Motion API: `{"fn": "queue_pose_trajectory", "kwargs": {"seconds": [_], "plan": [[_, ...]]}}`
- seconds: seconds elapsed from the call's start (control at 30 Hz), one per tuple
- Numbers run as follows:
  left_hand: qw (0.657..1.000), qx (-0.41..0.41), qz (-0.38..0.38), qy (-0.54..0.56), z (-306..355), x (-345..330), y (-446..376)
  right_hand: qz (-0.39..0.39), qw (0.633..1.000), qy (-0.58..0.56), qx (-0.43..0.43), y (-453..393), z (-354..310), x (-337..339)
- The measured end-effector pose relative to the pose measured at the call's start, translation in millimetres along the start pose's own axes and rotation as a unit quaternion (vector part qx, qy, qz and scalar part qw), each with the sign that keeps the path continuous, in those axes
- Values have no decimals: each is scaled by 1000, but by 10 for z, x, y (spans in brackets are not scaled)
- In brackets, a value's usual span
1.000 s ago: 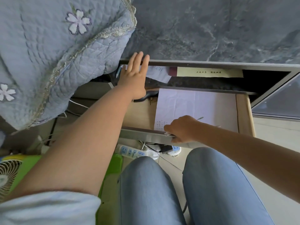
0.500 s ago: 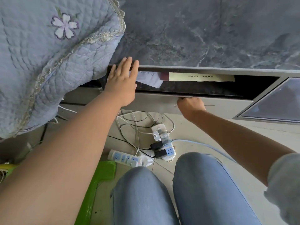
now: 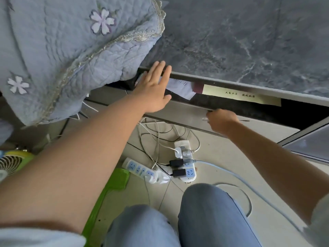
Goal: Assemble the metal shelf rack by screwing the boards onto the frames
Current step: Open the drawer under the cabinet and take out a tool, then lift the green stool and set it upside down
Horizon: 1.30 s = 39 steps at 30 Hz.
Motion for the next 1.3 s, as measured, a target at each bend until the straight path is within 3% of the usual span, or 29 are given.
{"fn": "queue_pose_trajectory", "kwargs": {"seconds": [0.1, 0.17, 0.37, 0.57, 0.73, 0.87, 0.97, 1.1, 1.17, 1.23, 1.3], "plan": [[997, -40, 7, 59, -40, -39, 91, -27, 999, -23, 21, -103, -60, 70], [997, -25, 30, 62, -191, -248, 219, -21, 999, -10, 49, -157, -242, 92], [970, 215, -22, 110, -1050, -1522, 974, 7, 984, -24, 174, -161, -1341, -33], [931, 327, -29, 158, -1551, -2260, 1991, 43, 949, -66, 306, 94, -2601, -133], [876, 448, -46, 173, -1780, -2615, 2707, 69, 902, -114, 411, 401, -3469, -43], [794, 562, -88, 215, -2005, -2942, 3284, 104, 922, 53, 369, 422, -3905, 126], [765, 594, -121, 215, -2081, -3075, 3461, 59, 921, 137, 359, 438, -4207, 170], [798, 572, -143, 121, -2162, -3103, 3473, -24, 909, 191, 370, 488, -4353, 100], [799, 573, -159, 89, -2300, -3113, 3603, -56, 896, 205, 391, 636, -4351, 47], [764, 601, -194, 129, -2451, -3140, 3797, -107, 875, 220, 419, 856, -4336, -102], [704, 630, -171, 280, -2481, -3177, 3954, -167, 857, 208, 441, 1039, -4326, -292]]}}
Point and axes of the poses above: each hand's wrist, its own y-axis away from the middle knuckle, its own x-axis out of the back of the hand, z = x × y, the point moved 5 cm from there along -y, towards the middle knuckle, and after that the axes turned 14 degrees about -z, right-handed, at the moved point
